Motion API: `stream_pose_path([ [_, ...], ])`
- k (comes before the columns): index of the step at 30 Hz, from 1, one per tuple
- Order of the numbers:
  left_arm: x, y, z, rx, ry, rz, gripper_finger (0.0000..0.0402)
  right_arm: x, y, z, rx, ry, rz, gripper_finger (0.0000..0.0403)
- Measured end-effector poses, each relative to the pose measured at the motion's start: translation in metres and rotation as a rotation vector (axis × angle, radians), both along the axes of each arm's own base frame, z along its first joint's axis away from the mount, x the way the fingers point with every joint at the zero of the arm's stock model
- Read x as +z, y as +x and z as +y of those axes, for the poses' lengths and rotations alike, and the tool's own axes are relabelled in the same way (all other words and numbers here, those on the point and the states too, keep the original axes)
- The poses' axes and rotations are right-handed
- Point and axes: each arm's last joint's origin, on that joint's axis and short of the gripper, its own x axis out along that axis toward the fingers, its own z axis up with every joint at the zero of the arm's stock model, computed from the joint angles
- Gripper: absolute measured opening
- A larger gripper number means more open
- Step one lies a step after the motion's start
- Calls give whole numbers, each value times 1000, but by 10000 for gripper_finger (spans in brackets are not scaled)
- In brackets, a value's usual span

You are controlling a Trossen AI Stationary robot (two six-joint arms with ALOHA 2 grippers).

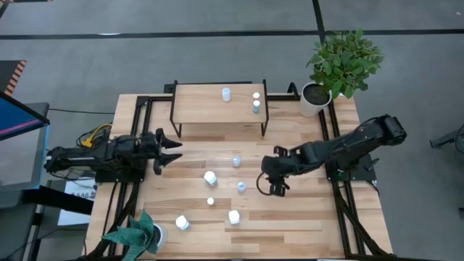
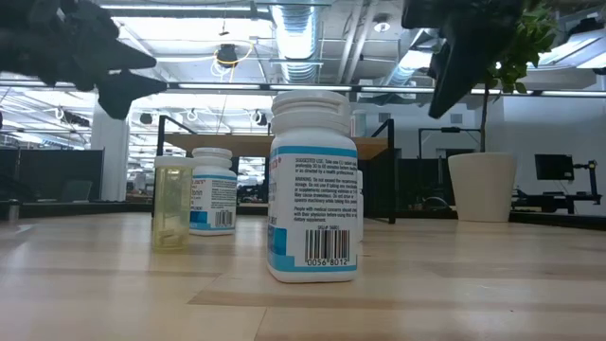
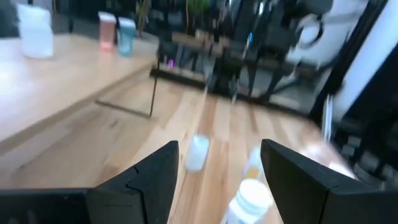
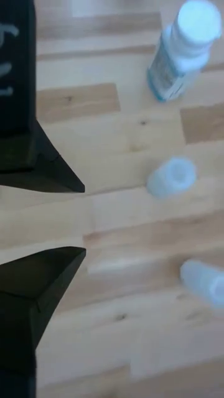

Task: Pick and place medicine bottles onto shelf by color
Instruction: Put the top white pill bottle on the shelf

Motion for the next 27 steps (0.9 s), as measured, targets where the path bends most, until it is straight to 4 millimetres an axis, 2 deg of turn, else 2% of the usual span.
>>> stream_pose_path([
  [4, 9, 16, 0, -48, 73, 188, 217, 0, 2, 6, 12, 15, -43, 168],
  [11, 12, 60, 2, -145, 256, 471, 217, 4, 2, 8, 9, 6, -79, 168],
  [15, 13, 84, 3, -169, 322, 551, 217, 4, 2, 8, 9, 4, -76, 165],
  [18, 12, 100, 2, -258, 407, 583, 217, 3, 1, 8, 11, 0, -68, 164],
  [22, 7, 117, -6, -400, 541, 616, 217, 3, 1, 8, 24, -10, -63, 165],
  [27, 7, 131, -17, -484, 621, 633, 217, 2, -1, 9, 38, -18, -51, 165],
])
